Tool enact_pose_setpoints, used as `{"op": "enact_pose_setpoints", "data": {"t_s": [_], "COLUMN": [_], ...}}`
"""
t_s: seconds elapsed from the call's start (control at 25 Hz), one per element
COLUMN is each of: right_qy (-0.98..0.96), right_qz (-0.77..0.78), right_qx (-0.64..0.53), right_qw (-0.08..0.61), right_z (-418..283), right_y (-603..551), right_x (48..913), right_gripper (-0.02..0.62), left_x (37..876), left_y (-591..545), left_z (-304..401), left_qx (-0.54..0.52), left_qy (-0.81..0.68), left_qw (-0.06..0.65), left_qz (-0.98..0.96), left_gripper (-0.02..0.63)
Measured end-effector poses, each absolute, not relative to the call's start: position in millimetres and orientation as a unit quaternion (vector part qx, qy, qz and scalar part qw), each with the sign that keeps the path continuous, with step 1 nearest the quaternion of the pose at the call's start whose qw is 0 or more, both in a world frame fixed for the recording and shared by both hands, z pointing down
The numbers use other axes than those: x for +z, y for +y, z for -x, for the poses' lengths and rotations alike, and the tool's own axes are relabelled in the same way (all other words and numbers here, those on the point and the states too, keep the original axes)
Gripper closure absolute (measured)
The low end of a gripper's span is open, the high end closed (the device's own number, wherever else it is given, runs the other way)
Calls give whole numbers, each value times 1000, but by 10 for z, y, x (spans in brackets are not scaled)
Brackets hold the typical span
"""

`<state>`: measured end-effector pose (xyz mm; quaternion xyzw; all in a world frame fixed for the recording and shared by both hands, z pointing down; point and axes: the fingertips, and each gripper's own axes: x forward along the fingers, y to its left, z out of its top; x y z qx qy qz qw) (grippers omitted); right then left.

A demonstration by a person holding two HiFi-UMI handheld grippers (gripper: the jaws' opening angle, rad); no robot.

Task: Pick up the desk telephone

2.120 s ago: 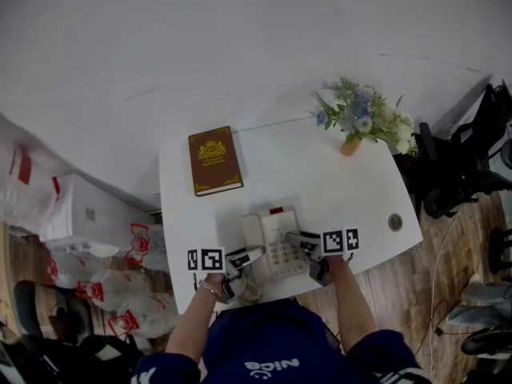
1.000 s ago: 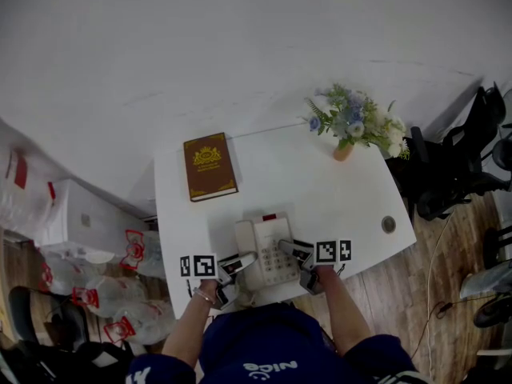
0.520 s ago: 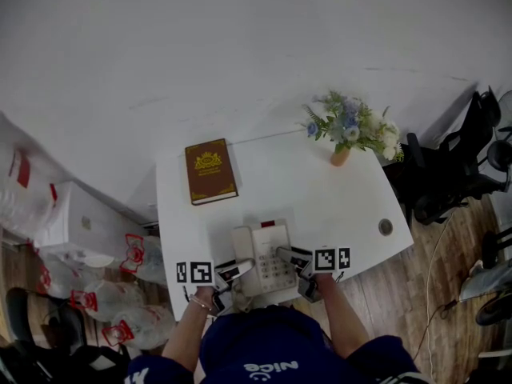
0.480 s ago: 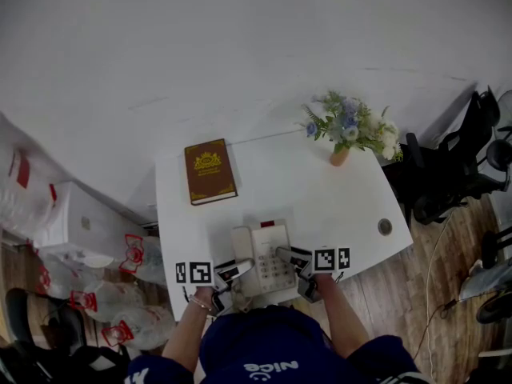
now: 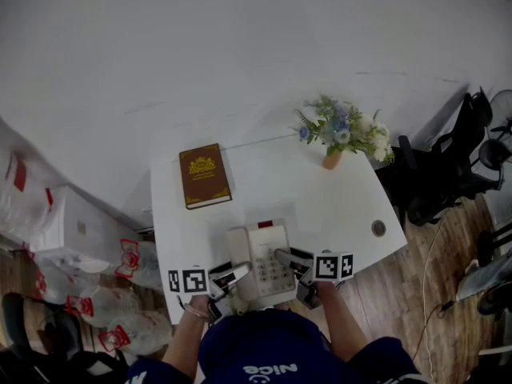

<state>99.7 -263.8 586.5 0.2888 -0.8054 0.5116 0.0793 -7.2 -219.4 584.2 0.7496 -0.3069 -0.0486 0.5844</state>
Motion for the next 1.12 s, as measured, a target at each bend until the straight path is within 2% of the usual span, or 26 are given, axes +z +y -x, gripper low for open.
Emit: {"op": "enact_pose_setpoints", "data": {"t_s": [0.8, 1.12], "right_qy": [-838, -849], "right_qz": [-310, -308], "right_qx": [446, 428], "right_qw": [44, 11], "right_z": [-992, -962], "right_y": [-2467, -2395], "right_x": [5158, 4866], "right_gripper": [353, 354], "left_x": [5290, 4959], "left_y": [-2043, -2005], "left_z": [123, 156], "left_qx": [-78, -86], "left_qy": [-318, -320], "left_qw": [553, 518], "left_qz": [-766, -789], "left_gripper": [229, 230]}}
